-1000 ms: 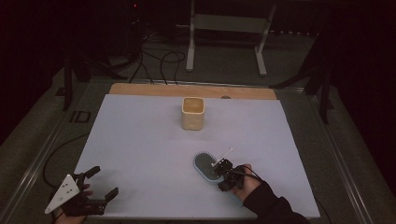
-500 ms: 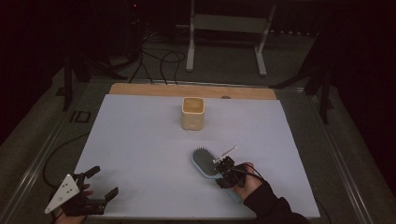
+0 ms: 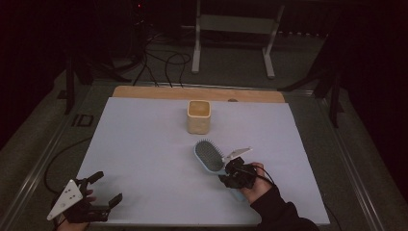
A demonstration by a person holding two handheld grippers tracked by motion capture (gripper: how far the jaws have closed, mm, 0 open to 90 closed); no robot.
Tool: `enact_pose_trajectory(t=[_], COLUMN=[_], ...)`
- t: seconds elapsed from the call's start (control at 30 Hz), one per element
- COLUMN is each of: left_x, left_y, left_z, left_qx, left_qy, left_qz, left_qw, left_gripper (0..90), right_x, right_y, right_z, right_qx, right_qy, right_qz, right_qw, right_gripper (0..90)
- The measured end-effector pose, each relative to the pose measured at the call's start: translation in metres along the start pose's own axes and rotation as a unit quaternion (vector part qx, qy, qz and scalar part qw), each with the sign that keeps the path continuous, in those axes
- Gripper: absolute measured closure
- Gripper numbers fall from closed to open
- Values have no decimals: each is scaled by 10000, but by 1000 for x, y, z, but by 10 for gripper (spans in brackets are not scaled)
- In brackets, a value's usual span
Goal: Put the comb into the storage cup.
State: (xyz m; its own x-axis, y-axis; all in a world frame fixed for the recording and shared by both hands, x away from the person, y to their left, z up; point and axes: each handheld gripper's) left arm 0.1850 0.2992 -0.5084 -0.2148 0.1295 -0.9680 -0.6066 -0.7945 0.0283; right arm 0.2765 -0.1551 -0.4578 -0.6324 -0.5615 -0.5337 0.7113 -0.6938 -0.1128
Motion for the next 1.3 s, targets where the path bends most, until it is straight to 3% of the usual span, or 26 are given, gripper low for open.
enact_pose_trajectory(t=[0.43, 1.0, 1.13, 1.3], left_x=[0, 1, 1, 1], left_y=[0, -1, -1, -1], left_z=[-1, -1, -1, -1], left_qx=[4, 14, 18, 17], left_qy=[-3, -12, -9, -13], left_qz=[16, 38, 31, 31], left_qw=[10000, 10000, 10000, 10000], left_gripper=[0, 0, 0, 0], right_x=[-14, -41, -49, -60], right_y=[2, 9, 9, 12], right_z=[13, 21, 24, 27], right_qx=[-81, -50, 61, 190], right_qy=[702, 1268, 1423, 1765], right_qz=[77, 160, 204, 267], right_qw=[9975, 9918, 9896, 9838], right_gripper=[702, 702, 702, 702])
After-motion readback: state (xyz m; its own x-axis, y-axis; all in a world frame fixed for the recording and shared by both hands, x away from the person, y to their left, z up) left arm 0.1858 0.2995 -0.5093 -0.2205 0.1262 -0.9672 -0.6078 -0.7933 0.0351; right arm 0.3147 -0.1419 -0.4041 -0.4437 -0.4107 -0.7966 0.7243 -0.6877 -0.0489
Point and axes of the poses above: each handheld gripper's, and its own axes: z roughly backward along the jaws, x roughly out of its underside, y roughly to its right, and after that the axes turned 4 degrees about -x, right-handed
